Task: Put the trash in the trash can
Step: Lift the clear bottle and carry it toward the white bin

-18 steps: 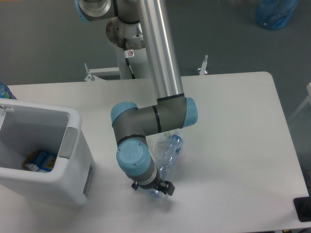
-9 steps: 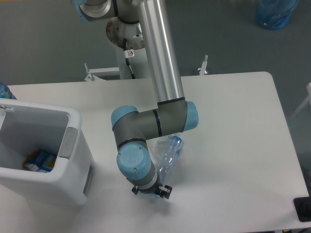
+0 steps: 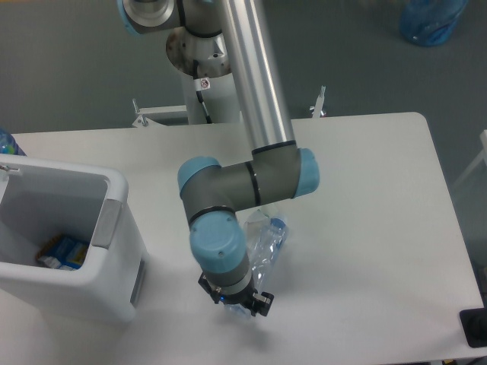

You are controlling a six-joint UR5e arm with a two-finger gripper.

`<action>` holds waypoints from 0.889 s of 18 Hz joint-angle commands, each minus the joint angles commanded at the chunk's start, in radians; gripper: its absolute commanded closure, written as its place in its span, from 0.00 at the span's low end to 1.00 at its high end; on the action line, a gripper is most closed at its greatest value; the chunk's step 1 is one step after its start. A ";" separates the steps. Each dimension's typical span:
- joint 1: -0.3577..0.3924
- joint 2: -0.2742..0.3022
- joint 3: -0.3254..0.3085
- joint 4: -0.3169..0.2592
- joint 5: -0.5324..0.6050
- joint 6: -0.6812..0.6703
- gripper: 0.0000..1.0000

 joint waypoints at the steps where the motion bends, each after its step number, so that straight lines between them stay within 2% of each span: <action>1: 0.006 0.015 0.002 0.000 -0.041 0.000 0.36; 4: 0.015 0.058 0.006 0.005 -0.147 -0.029 0.36; 8: 0.015 0.058 0.118 0.008 -0.282 -0.158 0.36; 11: 0.029 0.066 0.201 0.008 -0.432 -0.228 0.36; 14: 0.061 0.092 0.244 0.012 -0.593 -0.267 0.36; 16: 0.077 0.126 0.245 0.029 -0.678 -0.276 0.36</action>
